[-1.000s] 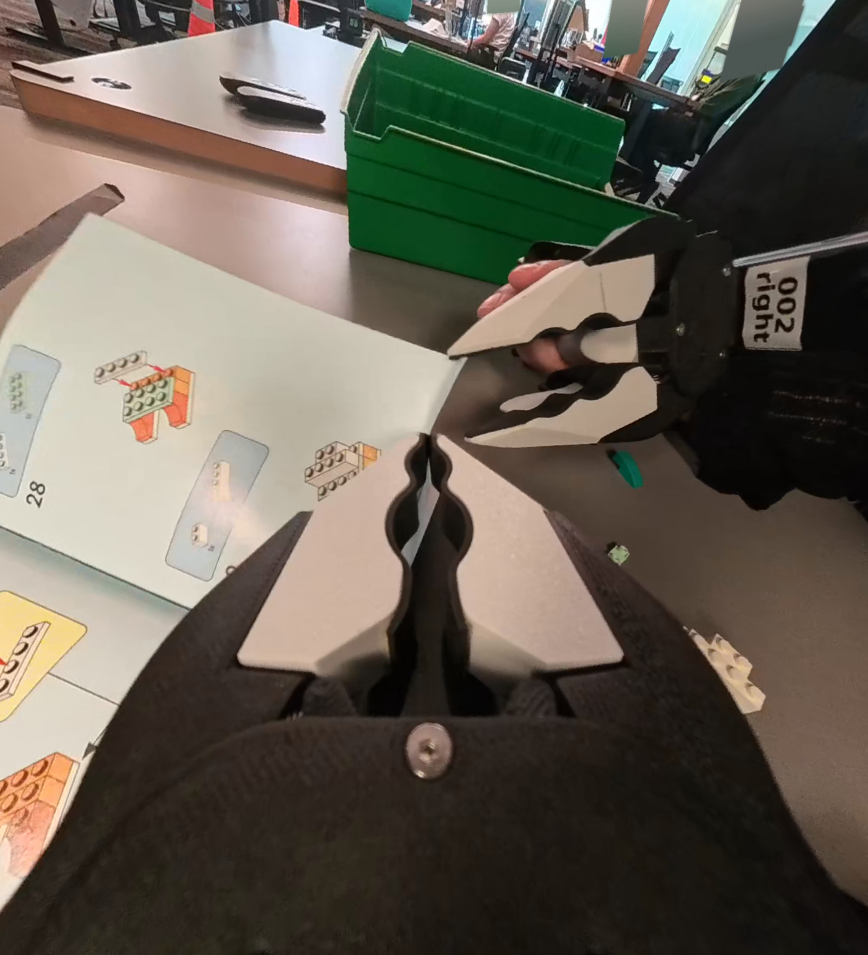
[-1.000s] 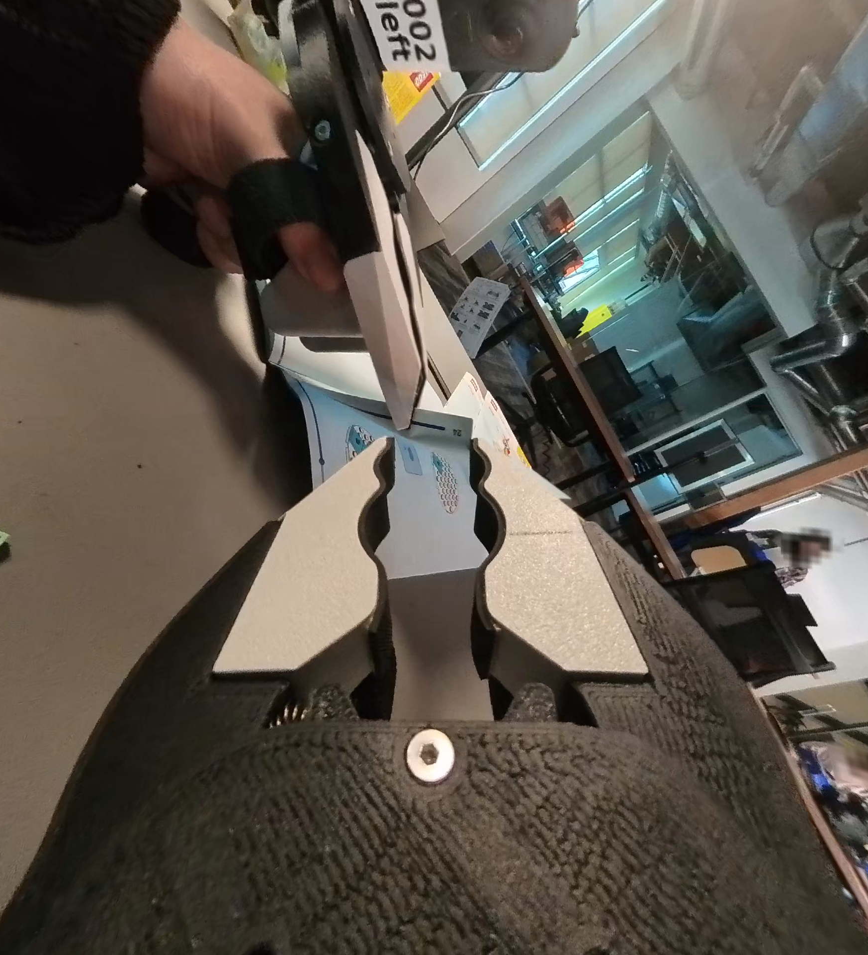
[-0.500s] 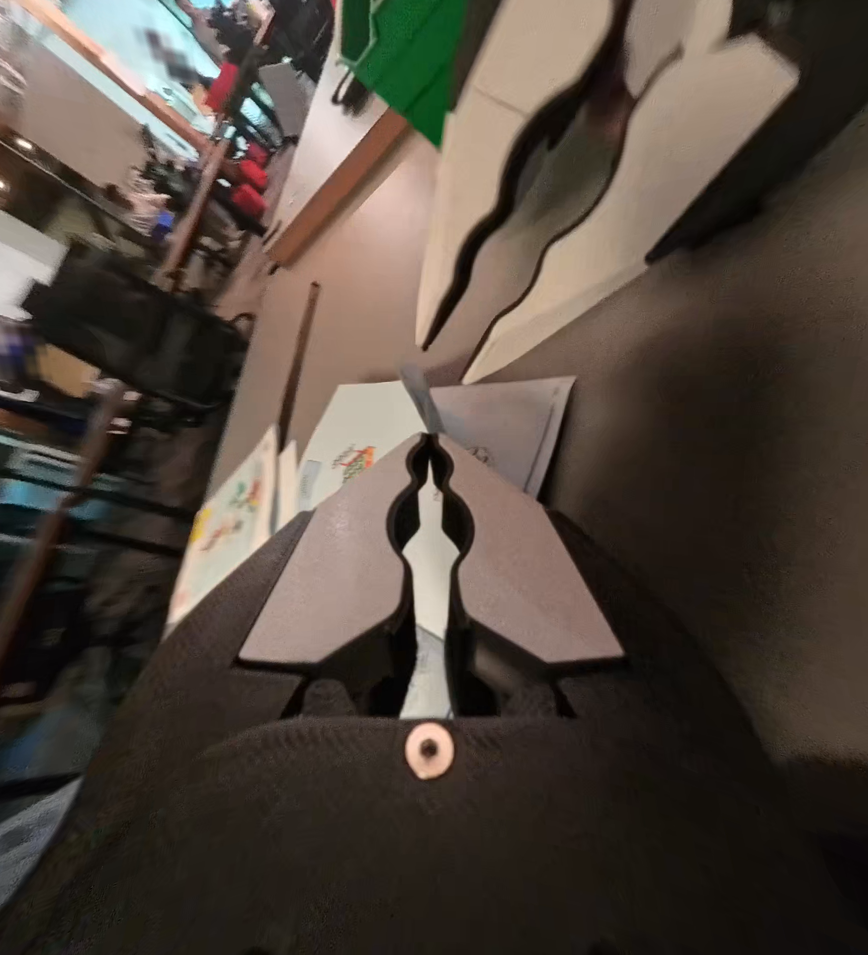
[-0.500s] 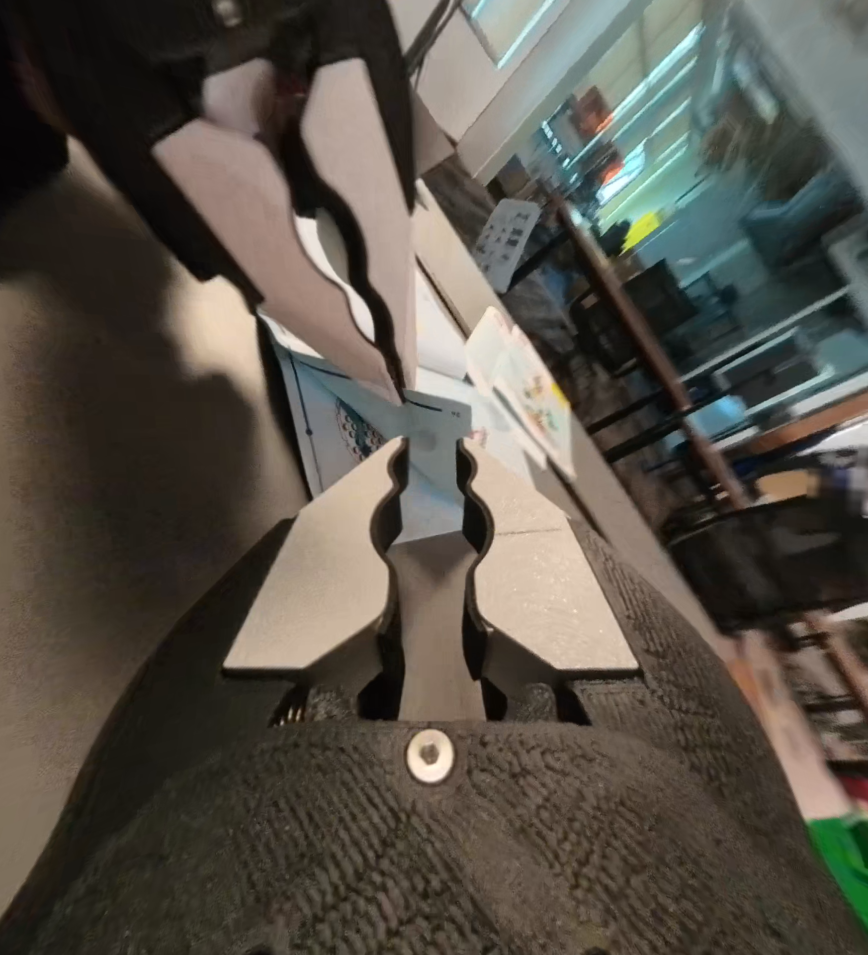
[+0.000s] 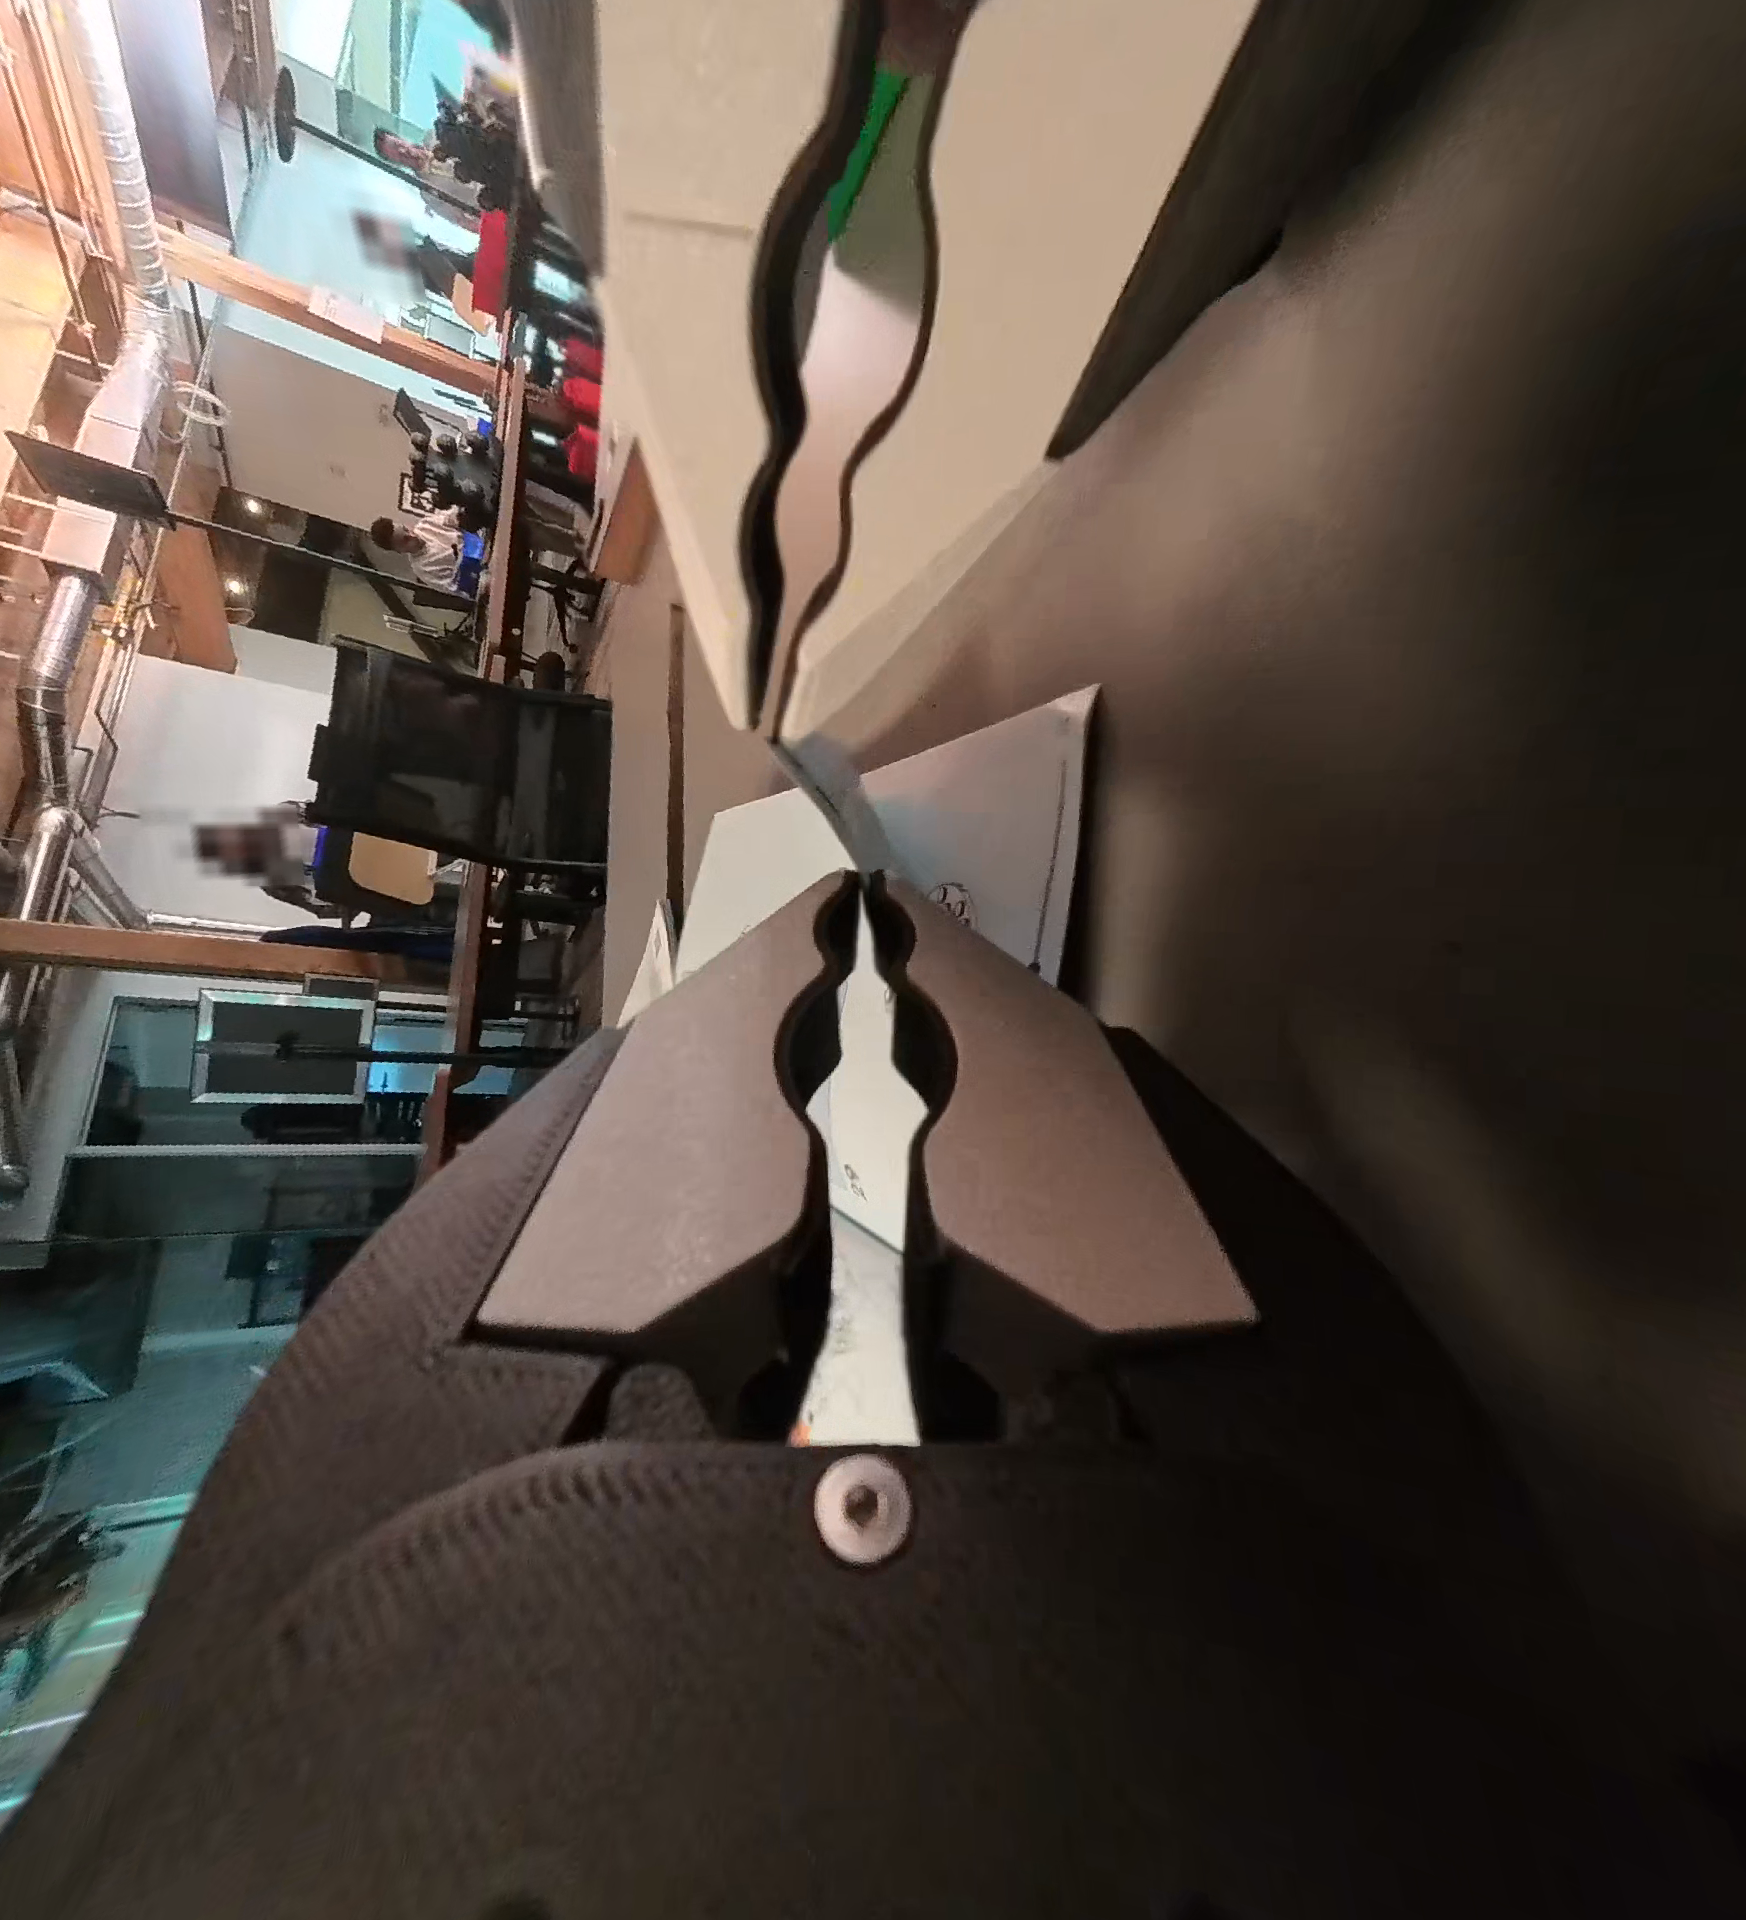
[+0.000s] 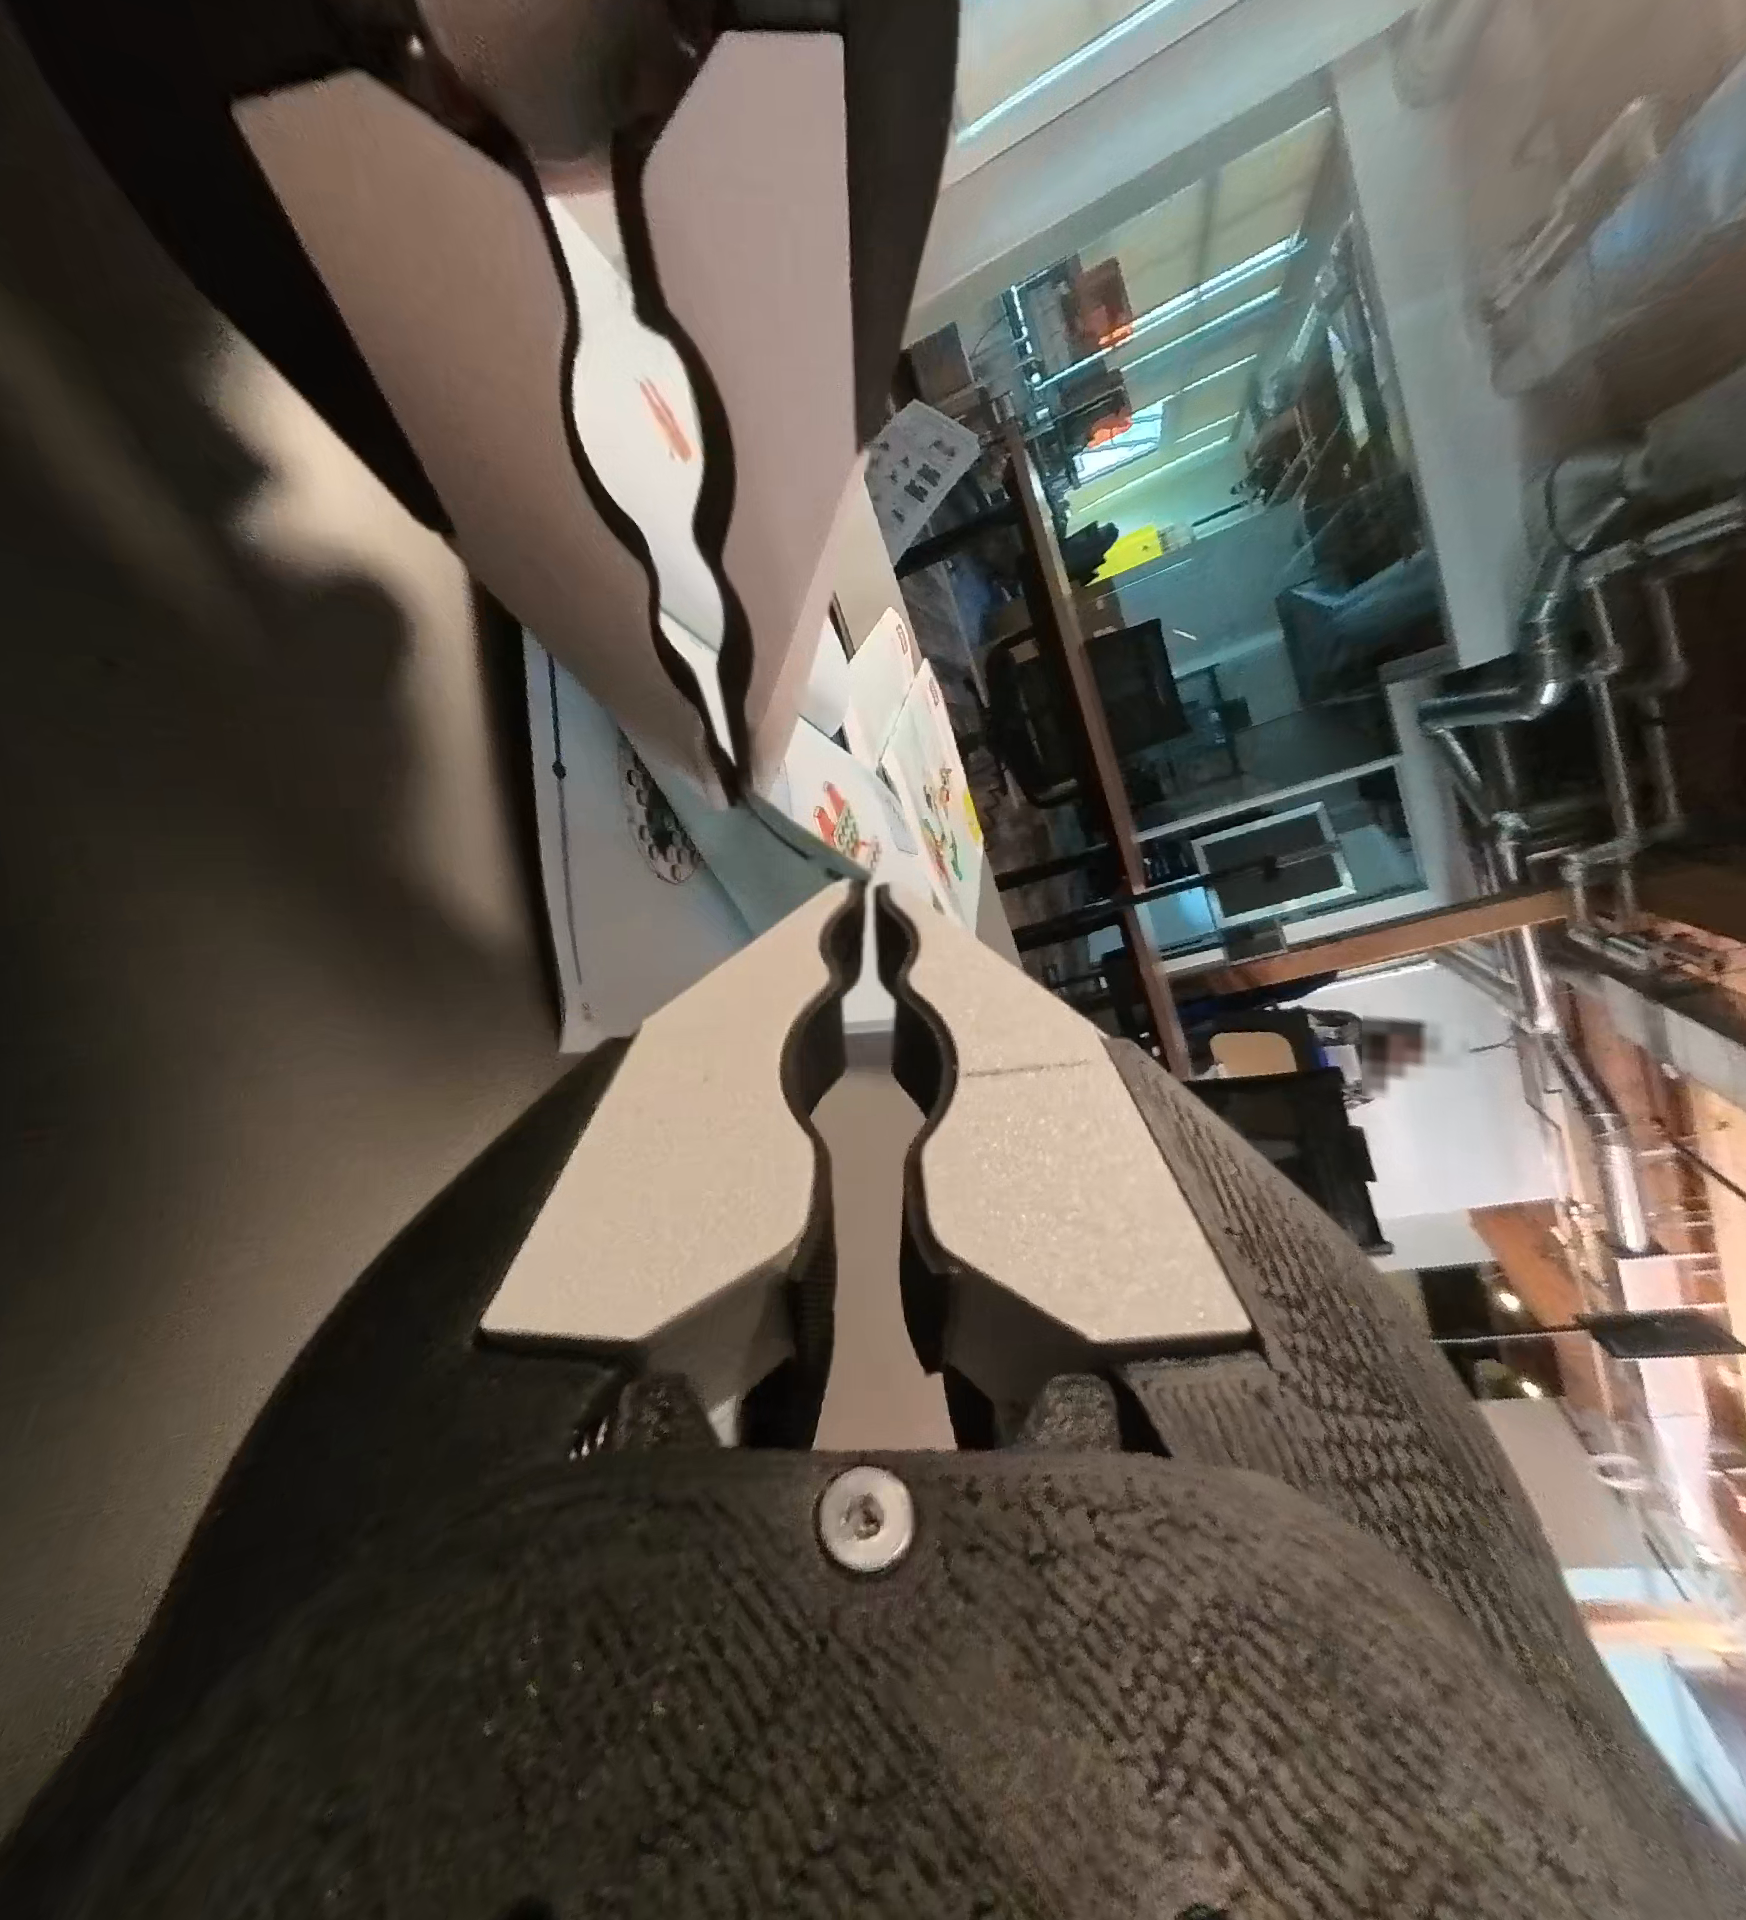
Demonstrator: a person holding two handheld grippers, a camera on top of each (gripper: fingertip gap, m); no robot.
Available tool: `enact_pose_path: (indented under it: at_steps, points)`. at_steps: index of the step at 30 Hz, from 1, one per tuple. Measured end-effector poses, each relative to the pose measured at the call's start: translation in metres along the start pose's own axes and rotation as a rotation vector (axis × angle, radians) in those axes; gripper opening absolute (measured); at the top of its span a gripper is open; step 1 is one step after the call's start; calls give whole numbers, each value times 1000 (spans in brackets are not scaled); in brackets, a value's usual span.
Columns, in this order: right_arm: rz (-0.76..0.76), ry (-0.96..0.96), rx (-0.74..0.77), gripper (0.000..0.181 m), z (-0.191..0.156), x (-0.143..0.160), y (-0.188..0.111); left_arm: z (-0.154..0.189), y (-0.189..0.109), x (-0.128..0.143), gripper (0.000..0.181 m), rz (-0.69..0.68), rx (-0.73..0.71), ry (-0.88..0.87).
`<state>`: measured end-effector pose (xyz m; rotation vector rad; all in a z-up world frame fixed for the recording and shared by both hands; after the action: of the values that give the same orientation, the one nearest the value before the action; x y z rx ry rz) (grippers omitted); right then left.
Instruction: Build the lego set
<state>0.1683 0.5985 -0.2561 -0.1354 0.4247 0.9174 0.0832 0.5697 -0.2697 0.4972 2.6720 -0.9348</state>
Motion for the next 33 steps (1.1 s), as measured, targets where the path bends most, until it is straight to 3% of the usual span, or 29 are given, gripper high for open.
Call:
enact_pose_path:
  at_steps: [8,11,14,24,33]
  points:
    - [8,-12,-8,0,0,0,-1,-3,6,2,31,91,95,-249]
    - [21,-21,-27,0,-2,-1,-2,-6,8,2,23,99,90,-313]
    - [33,-32,-43,0,-4,-2,-3,-9,8,4,0,95,66,-336]
    - [46,-14,-6,7,1,-3,-4,-5,8,1,0,-8,0,-127]
    - [56,-37,-43,5,-4,-3,-6,-8,7,4,0,10,-5,-179]
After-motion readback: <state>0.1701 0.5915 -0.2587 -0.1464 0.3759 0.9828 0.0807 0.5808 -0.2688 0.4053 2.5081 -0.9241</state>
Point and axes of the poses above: each gripper's, where its closed fingertips meet, y out along the fingers, x out of its underside, z = x × y across the jaws, the point moved 6 cm from there along -y, back along the fingers, and after that the axes turned 14 degrees about x, right-handed, at the moved point
